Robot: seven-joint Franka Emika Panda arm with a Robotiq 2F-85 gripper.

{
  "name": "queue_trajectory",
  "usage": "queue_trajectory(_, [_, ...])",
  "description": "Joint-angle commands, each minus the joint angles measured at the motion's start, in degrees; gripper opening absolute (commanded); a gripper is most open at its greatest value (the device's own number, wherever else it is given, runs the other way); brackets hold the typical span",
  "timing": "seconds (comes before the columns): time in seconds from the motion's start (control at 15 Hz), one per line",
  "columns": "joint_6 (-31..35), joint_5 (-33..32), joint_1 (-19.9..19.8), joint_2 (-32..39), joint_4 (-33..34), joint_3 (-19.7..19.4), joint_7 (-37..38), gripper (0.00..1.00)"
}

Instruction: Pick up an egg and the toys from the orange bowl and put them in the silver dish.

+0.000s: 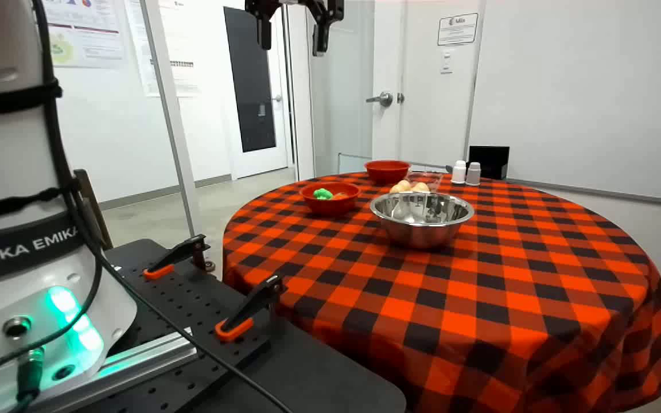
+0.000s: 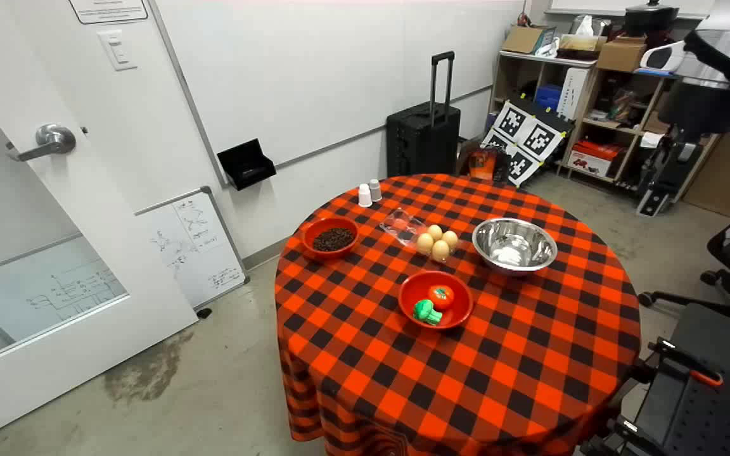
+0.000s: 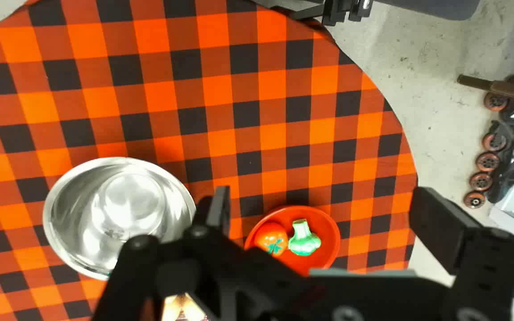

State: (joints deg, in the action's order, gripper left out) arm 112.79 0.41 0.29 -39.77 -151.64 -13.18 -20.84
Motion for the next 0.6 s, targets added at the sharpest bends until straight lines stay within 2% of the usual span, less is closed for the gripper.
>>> queue_trajectory(0.0, [-0.12, 0.44, -0.68, 0.11, 0.09, 0.62, -0.36, 1.00])
queue_trajectory(0.2, [-0.12, 0.44, -0.68, 0.11, 0.09, 0.62, -0.36, 1.00])
queue_trajectory(0.53, [10.00, -3.52, -1.71, 5.41, -0.54, 5.17, 4.83, 1.00])
